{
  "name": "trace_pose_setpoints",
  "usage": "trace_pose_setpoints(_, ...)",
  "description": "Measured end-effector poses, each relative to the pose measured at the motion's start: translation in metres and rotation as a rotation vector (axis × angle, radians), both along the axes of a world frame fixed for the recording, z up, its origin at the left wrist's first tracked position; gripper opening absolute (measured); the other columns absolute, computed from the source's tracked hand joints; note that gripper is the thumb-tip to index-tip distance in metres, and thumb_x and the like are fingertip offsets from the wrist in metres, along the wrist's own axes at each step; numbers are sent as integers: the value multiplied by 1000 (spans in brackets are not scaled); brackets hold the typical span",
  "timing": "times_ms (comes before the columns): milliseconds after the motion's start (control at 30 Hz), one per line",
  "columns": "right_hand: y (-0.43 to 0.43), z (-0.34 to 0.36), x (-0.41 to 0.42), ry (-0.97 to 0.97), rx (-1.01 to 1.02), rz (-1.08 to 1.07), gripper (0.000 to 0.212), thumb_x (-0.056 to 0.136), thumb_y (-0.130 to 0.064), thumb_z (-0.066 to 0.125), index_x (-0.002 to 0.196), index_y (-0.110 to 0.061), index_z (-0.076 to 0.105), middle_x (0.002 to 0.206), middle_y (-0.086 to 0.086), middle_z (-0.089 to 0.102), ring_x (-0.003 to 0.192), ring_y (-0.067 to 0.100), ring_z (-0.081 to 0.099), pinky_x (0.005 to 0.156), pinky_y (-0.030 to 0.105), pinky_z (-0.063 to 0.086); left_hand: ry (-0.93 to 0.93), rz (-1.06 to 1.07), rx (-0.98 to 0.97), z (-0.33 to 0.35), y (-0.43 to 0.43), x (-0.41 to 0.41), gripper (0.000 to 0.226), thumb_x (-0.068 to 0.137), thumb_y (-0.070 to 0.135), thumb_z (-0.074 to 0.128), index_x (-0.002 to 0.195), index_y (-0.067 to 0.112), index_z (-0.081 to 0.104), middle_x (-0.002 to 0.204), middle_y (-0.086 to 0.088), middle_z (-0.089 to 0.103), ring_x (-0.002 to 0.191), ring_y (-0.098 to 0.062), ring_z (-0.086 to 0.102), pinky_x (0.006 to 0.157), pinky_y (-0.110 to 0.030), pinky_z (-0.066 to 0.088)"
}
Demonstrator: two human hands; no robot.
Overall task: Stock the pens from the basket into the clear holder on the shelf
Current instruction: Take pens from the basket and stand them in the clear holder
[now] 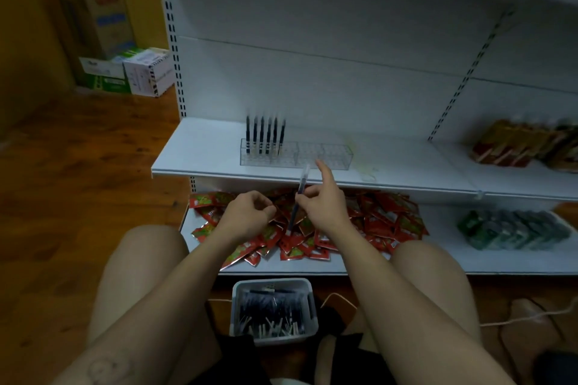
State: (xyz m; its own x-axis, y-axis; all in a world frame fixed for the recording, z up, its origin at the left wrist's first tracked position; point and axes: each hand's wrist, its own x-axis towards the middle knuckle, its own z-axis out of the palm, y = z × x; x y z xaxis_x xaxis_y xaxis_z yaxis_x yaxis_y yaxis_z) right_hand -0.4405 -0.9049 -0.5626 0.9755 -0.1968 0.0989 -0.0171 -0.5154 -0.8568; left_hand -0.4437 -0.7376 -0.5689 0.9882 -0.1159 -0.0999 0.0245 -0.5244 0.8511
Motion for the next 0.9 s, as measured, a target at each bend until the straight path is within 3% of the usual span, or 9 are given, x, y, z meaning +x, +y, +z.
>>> trace_pose_setpoints(67,-2,5,6,-5,3,-11,66,84,-10,71,141,-24,40,82,1,67,73,10,60,58,17,41,-9,5,13,8,0,4,13,91,28,61,101,20,64,95,1,65,88,-14,60,72,-27,45)
trace_pose_setpoints(167,-7,13,17,-23,1,-38,27,82,-12,72,108,-13,65,84,0,68,74,13,62,67,26,47,-29,39,24,17,0,14,9,91,28,61,96,20,64,91,2,65,80,-9,58,64,-24,43)
trace_pose_setpoints(333,-21,20,43,-100,35,-59,5,88,-18,67,91,-16,65,86,-4,67,84,16,64,76,29,50,-37,102,14,21,-1,36,13,92,29,60,98,18,64,85,5,63,74,-6,57,56,-21,40)
trace_pose_setpoints(533,-29,29,105,-204,137,-76,8,89,-14,65,87,-21,62,86,-2,67,86,20,66,85,46,56,-34,271,-25,14,-1,88,22,89,35,62,100,16,59,96,-4,64,83,-20,61,71,-35,53)
trace_pose_setpoints(633,-26,32,139,-280,150,-84,7,89,-13,64,91,-19,62,87,-2,67,86,18,66,85,42,56,-39,345,-37,10,-2,121,44,87,39,65,119,13,50,114,-8,56,99,-23,56,79,-34,47)
trace_pose_setpoints(767,-21,34,183,-335,111,-55,6,90,-14,63,94,-18,62,85,-7,65,82,12,63,80,28,55,-39,404,-10,-1,-2,165,67,81,48,69,132,12,44,135,-12,46,123,-30,47,100,-45,45)
trace_pose_setpoints(900,-20,28,224,-299,-1,26,7,91,-16,61,97,-14,64,87,-1,66,82,16,64,78,29,54,-48,343,76,-4,-5,202,79,78,52,71,138,11,39,141,-12,41,130,-29,41,103,-44,42)
